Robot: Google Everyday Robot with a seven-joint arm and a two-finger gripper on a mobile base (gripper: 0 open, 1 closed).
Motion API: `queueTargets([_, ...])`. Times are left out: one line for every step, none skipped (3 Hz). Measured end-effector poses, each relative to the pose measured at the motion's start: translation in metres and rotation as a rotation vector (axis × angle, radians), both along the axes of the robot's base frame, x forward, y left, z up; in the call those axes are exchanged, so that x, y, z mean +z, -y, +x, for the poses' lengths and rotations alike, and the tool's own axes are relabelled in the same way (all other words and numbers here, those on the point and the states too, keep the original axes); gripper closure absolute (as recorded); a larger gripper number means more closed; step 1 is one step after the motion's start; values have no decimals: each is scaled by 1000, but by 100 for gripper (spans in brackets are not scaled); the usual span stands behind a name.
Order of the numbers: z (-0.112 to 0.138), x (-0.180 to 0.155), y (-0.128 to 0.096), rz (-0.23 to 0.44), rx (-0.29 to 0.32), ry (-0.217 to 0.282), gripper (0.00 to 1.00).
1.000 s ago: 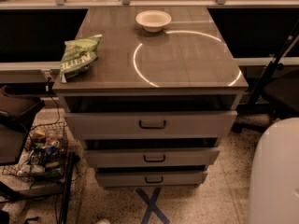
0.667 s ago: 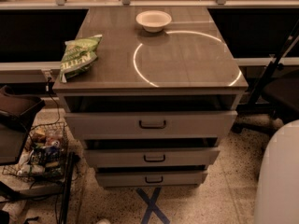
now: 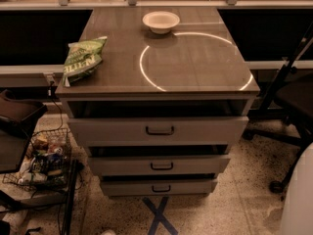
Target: Move rxbar blueberry near green jalapeno chip bag
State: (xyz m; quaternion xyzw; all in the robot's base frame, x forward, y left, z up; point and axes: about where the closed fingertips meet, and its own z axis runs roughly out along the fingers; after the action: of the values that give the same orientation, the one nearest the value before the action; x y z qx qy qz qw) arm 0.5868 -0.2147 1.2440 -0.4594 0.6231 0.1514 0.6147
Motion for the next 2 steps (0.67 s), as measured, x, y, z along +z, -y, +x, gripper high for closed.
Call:
queueTargets([-7,-18,-12,69,44,-163,100])
queueTargets([-8,-44,-22,197,97,-382,100])
